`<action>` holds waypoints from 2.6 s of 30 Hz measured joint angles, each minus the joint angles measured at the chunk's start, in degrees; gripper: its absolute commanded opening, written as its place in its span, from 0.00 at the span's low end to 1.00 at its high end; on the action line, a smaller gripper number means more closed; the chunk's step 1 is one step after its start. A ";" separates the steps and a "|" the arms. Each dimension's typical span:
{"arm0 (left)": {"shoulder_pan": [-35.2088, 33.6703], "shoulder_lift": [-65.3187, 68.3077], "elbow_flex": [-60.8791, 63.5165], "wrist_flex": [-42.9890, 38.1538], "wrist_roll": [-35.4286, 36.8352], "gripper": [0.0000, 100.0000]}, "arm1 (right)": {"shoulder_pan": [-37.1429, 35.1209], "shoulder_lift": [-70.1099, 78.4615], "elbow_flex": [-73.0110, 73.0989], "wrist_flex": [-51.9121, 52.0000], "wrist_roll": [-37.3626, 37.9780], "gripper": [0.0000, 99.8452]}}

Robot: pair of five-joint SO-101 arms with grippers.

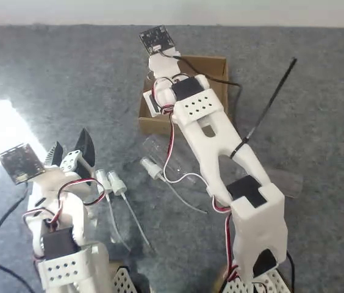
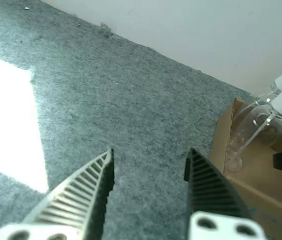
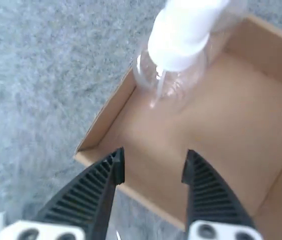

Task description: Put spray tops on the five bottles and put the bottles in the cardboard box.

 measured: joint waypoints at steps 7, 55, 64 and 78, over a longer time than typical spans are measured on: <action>0.00 0.00 0.00 0.00 0.00 0.22 | 0.00 -7.21 0.00 8.53 0.00 0.13; 0.00 0.00 0.00 0.00 -0.18 0.22 | 19.87 -38.51 19.60 36.48 17.05 0.13; 0.00 0.00 0.00 0.00 -0.18 0.22 | 20.66 -38.51 27.52 36.48 33.05 0.13; 0.00 0.00 0.00 0.00 -0.18 0.22 | 20.84 -38.51 36.22 36.48 52.13 0.32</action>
